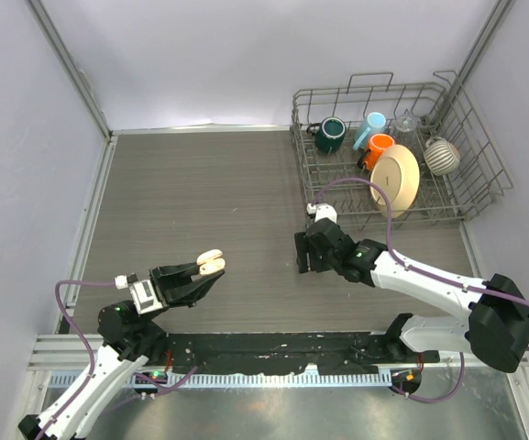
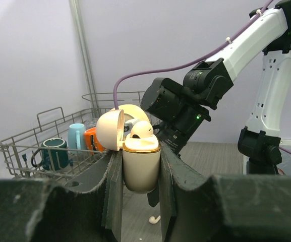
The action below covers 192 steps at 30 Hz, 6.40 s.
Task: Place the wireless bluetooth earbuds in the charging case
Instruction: Adjust the earbud at the center of the board.
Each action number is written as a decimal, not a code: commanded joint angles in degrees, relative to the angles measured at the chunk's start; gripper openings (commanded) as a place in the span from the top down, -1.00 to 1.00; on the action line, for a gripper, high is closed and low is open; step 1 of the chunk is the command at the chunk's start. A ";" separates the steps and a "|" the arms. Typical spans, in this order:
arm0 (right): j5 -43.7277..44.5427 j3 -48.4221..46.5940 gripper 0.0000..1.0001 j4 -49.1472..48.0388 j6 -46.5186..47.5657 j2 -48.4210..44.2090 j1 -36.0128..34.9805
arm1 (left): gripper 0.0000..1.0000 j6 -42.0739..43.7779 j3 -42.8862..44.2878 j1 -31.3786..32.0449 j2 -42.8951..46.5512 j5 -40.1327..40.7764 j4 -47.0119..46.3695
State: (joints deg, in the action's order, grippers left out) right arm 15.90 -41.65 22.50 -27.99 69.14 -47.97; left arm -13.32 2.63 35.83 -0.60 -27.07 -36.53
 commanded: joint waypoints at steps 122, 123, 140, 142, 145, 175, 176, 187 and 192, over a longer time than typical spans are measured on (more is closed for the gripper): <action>14.69 -17.24 0.03 20.66 -52.61 23.31 -7.76 | 1.00 -0.92 -2.81 0.02 3.06 5.10 -2.05; 14.34 -17.24 0.05 20.48 -52.52 23.66 -7.58 | 1.00 -0.92 -2.72 0.02 3.06 5.18 -2.05; 12.66 -14.52 0.18 16.79 -50.41 26.04 -4.77 | 1.00 -0.92 -2.81 0.02 2.97 5.19 -1.61; 12.14 -14.08 0.21 16.09 -49.80 25.95 -4.51 | 1.00 -0.83 -2.72 0.02 3.06 5.19 -1.70; 11.79 -13.99 0.21 15.12 -49.36 25.95 -4.33 | 1.00 -0.74 -2.72 0.02 2.97 5.19 -1.70; 10.47 -13.37 0.35 14.41 -45.75 27.97 -3.54 | 1.00 -0.39 -2.72 0.02 2.71 5.71 -1.43; 10.47 -13.37 0.36 14.50 -45.32 28.06 -3.63 | 1.00 -0.30 -2.72 0.02 2.62 5.71 -1.43; 9.85 -12.93 0.38 13.71 -43.56 28.06 -3.54 | 1.00 -0.39 -2.81 0.02 2.53 5.80 -1.52; 8.89 -12.67 0.36 12.92 -42.42 28.15 -3.63 | 1.00 -0.48 -2.81 0.02 2.62 5.80 -1.61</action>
State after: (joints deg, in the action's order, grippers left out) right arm 27.79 -55.46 35.38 -71.99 95.94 -52.14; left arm -14.50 2.63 35.83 -0.58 -22.06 -36.93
